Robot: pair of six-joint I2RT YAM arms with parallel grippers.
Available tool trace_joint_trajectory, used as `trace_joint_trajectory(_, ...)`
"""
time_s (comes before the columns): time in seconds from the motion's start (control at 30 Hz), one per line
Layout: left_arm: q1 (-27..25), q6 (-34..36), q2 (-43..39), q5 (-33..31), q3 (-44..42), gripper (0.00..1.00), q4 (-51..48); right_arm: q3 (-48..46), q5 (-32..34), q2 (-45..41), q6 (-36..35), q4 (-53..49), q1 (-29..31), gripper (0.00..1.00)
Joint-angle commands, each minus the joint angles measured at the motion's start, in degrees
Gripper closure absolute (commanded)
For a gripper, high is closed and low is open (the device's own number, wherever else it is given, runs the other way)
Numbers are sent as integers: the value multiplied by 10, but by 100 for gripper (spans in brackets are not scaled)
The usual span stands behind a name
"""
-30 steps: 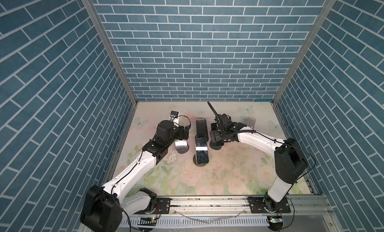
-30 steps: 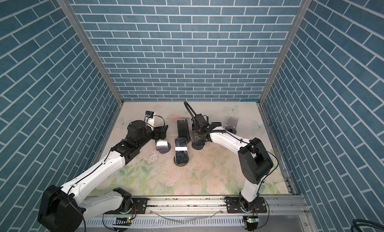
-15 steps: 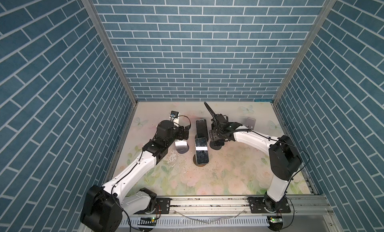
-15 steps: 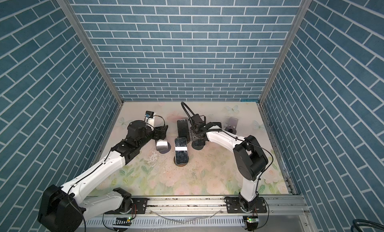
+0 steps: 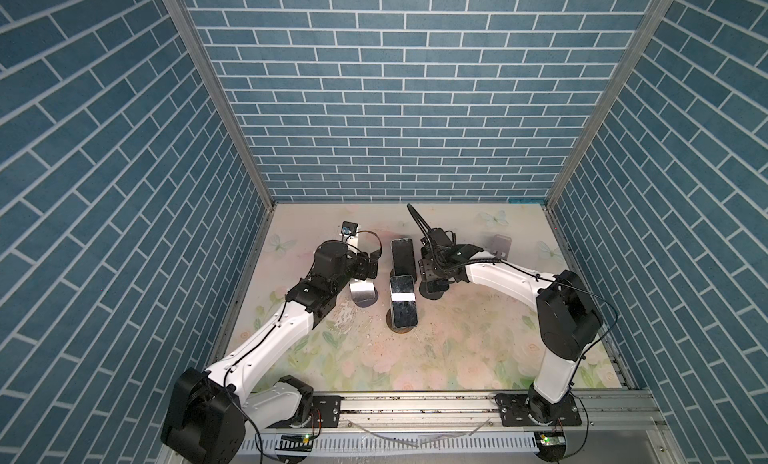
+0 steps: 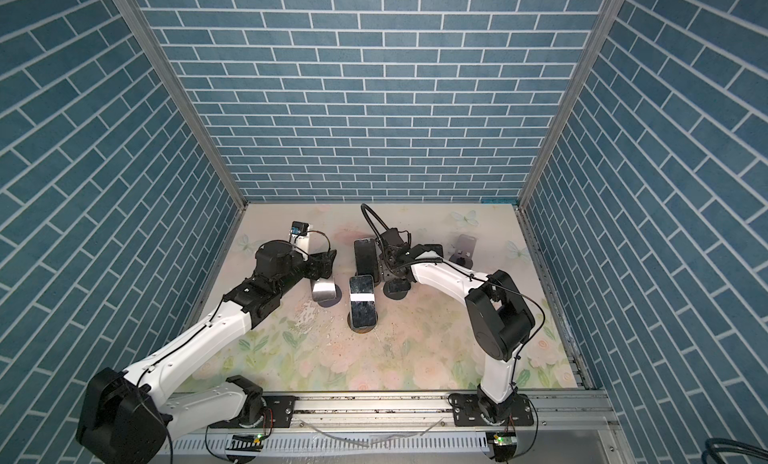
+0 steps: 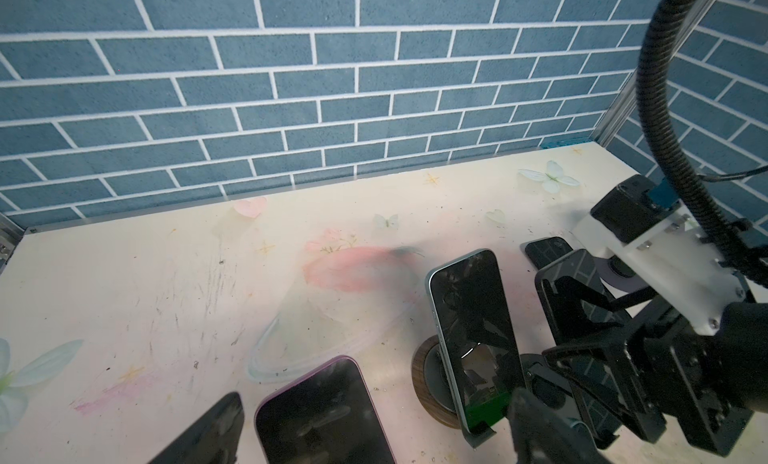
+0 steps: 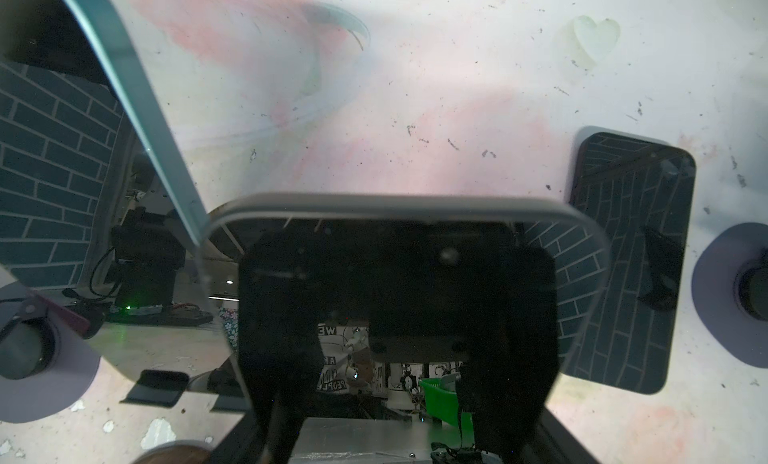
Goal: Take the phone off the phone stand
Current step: 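Lift the black phone up off its stand with the right gripper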
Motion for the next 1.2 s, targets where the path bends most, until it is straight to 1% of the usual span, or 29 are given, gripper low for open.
trace_joint_trajectory(0.0, -2, 6, 4, -2, -8, 0, 9, 30, 12, -12, 14, -9, 3, 44)
trace_joint_trajectory(0.33, -3, 5, 3, -4, -10, 0, 8, 38, 16, -46, 4, -9, 2, 47)
trace_joint_trajectory(0.73, -3, 5, 0, -6, -12, 0, 6, 36, 48, -104, -7, -31, -15, 47)
trace_joint_trajectory(0.97, -2, 5, -1, -7, -13, 0, 6, -22, 60, -158, 6, -61, -54, 48)
trace_joint_trajectory(1.17, -2, 4, 1, -5, -14, 0, 9, -106, 38, -207, 39, -78, -97, 48)
